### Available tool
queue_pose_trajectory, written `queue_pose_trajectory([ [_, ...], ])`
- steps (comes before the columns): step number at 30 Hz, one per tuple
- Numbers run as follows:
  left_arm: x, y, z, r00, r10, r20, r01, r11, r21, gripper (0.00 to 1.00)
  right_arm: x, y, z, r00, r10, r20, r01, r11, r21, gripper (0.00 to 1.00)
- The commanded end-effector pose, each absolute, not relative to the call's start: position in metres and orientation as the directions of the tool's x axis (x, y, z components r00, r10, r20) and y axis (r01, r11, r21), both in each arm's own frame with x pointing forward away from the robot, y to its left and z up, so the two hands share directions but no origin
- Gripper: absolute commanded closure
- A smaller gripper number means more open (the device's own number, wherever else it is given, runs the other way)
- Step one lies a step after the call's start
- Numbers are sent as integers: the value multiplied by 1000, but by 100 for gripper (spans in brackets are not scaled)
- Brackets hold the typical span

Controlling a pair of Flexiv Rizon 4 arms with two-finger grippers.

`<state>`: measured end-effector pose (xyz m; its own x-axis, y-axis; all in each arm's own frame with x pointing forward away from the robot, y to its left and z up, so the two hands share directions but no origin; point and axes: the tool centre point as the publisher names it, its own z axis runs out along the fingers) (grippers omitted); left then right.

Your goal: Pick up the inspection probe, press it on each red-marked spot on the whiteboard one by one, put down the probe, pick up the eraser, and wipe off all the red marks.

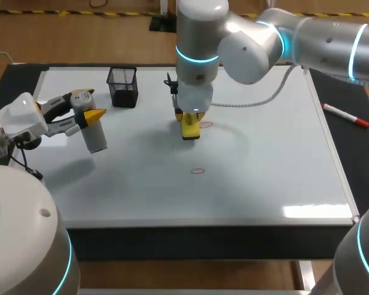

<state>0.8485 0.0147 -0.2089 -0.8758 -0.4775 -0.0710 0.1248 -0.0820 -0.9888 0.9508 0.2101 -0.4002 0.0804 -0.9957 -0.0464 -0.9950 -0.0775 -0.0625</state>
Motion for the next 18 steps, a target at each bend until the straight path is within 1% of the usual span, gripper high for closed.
queue_pose_trajectory([
  [1,848,14,-208,-875,-479,-72,126,-82,-989,100,953,210,-404,91,-995,-45,-994,-88,-64,100],
  [18,848,14,-208,-875,-479,-72,126,-82,-989,100,959,208,-422,117,-993,-20,-993,-116,-19,100],
])
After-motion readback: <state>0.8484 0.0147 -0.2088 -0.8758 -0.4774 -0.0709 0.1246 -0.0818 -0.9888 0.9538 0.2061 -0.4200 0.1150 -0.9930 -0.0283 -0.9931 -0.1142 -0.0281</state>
